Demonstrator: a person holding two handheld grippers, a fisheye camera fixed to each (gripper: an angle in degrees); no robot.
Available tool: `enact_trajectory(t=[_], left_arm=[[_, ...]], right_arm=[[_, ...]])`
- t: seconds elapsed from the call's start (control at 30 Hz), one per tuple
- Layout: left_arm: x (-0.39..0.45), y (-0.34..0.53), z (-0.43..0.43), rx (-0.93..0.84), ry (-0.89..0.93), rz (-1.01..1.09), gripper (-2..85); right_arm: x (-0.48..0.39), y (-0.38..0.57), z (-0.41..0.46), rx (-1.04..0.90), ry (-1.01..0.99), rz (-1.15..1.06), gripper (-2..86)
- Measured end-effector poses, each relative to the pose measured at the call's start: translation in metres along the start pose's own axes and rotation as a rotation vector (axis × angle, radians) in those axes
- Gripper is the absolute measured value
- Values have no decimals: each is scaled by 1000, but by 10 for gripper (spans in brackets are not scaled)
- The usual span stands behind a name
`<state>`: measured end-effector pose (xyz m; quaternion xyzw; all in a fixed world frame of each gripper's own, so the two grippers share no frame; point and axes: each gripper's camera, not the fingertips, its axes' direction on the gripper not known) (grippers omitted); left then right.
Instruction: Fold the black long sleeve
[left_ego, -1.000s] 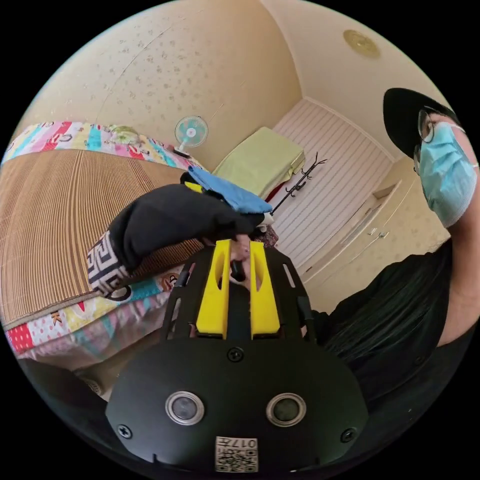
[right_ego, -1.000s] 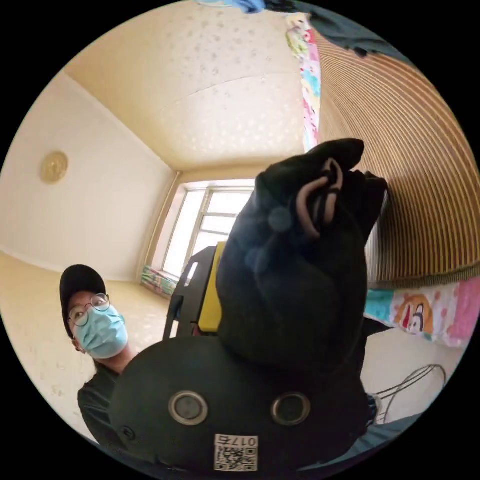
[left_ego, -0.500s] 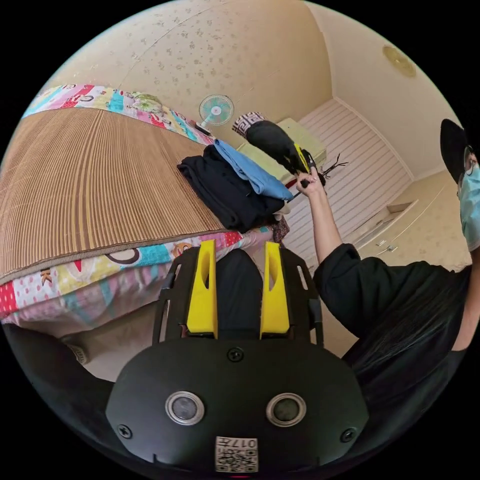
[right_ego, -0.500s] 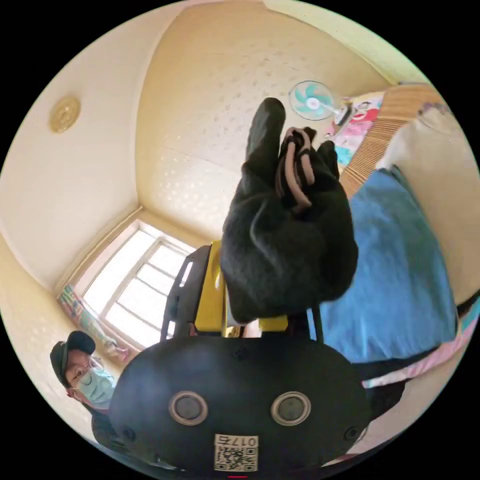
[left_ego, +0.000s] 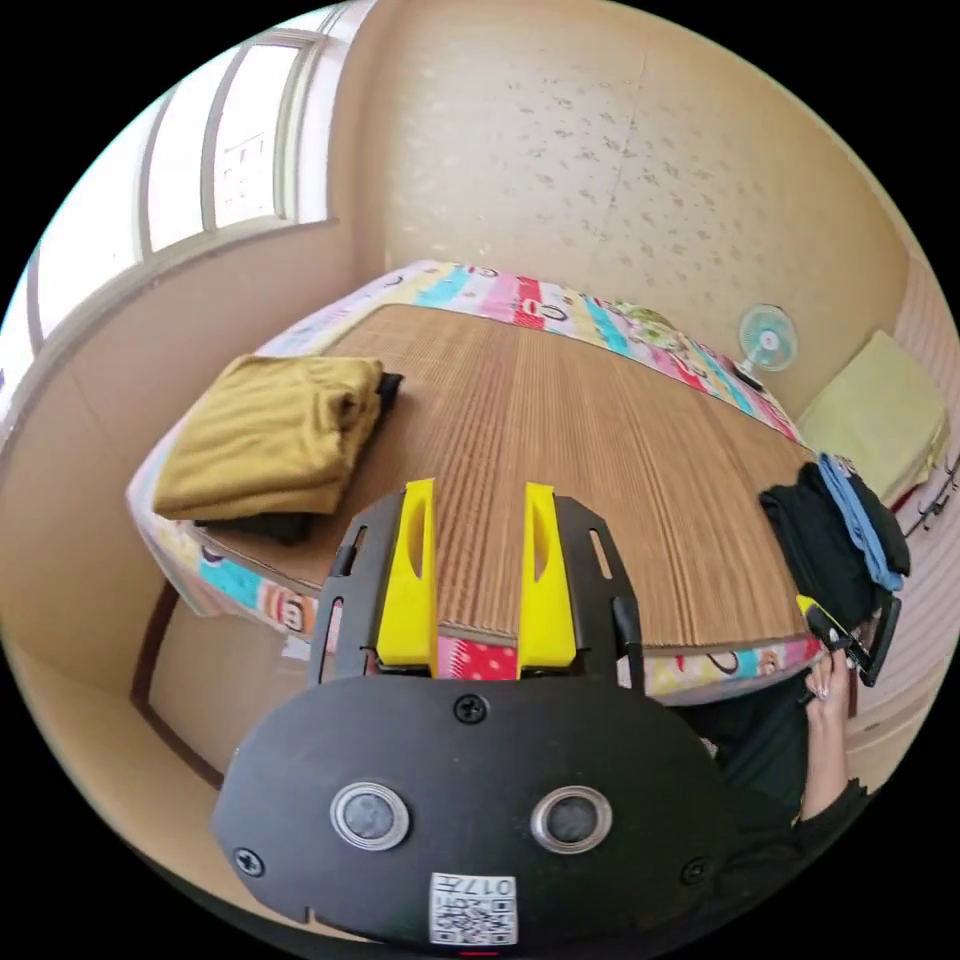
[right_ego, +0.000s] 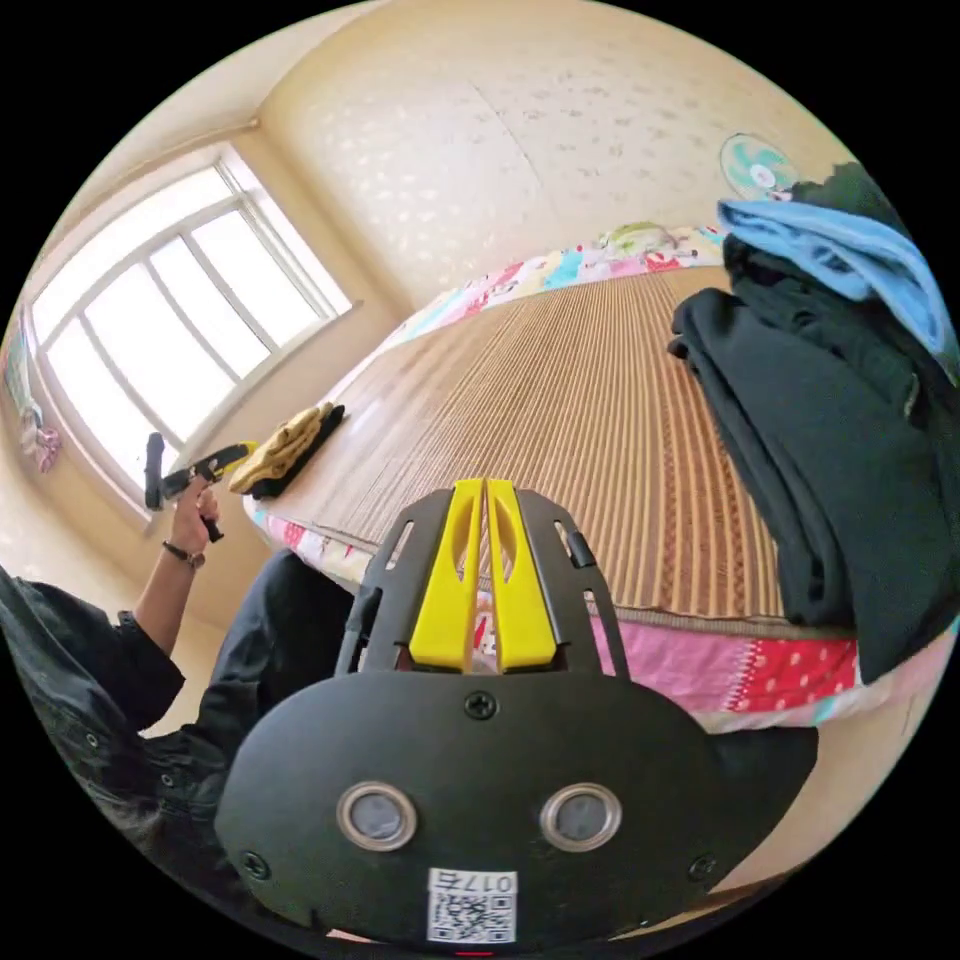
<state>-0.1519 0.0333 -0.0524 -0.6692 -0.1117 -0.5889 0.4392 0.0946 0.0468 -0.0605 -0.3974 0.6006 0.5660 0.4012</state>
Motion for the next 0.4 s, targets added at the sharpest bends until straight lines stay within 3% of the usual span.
enact_trajectory(t=[0.13, 0.23, 0.3, 0.37, 0.4], left_arm=[[-43, -57, 42, -52, -159, -36, 127], [-70, -72, 106, -281, -184, -67, 115], [-74, -72, 109, -232, -190, -110, 83], [-83, -83, 103, -219, -82, -217, 43], [-88, -94, 96, -195, 65, -286, 32]], right_arm=[[-51, -30, 106, -116, 213, -128, 5], [-54, -19, 122, 18, 243, -108, 4], [-48, -15, 126, 40, 197, -103, 4], [-37, -16, 130, 43, 123, -75, 4], [-29, -15, 133, 47, 76, -56, 4]])
